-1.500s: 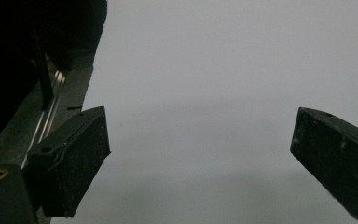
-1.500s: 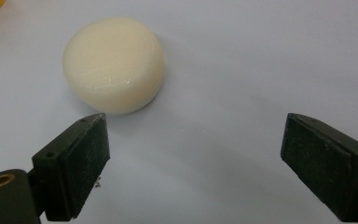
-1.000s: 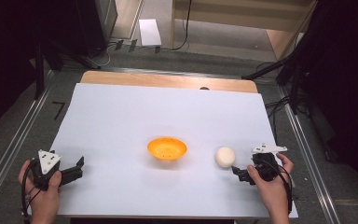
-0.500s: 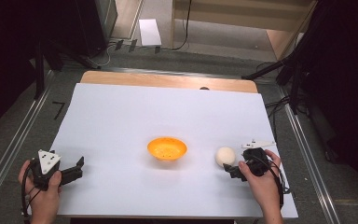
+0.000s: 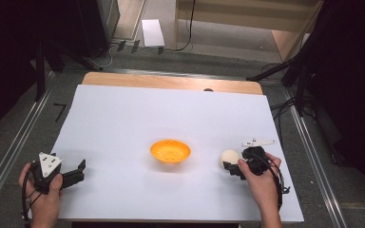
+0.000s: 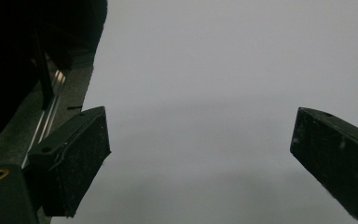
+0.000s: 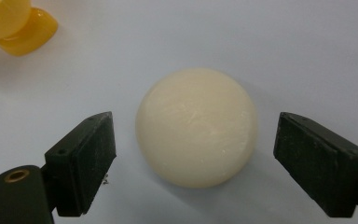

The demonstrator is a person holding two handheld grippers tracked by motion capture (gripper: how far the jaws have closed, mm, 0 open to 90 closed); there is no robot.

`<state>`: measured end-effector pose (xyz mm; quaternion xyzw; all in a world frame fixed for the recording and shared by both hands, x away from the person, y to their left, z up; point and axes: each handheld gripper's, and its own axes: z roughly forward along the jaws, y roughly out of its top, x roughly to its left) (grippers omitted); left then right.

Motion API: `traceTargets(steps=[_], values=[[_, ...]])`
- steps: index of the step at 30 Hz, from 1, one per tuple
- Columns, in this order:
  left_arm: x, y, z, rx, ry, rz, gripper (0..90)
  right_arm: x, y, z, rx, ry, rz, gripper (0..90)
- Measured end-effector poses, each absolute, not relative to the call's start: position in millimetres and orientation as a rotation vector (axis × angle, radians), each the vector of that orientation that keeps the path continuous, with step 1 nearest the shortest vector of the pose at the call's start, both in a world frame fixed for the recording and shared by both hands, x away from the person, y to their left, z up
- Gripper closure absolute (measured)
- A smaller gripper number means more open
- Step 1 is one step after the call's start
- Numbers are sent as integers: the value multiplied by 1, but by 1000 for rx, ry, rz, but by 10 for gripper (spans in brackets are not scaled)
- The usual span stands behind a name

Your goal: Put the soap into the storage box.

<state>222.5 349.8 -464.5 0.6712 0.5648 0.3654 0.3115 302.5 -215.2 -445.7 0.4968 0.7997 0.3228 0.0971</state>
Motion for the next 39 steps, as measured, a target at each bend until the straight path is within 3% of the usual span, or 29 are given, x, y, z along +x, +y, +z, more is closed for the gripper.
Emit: traceTargets(steps=[18, 39], values=[[224, 349, -465, 1775, 1504, 965, 59, 311, -207, -450, 1584, 2302, 936, 239], [224, 349, -465, 1774, 1516, 963, 63, 312, -206, -461, 1583, 2330, 952, 236]])
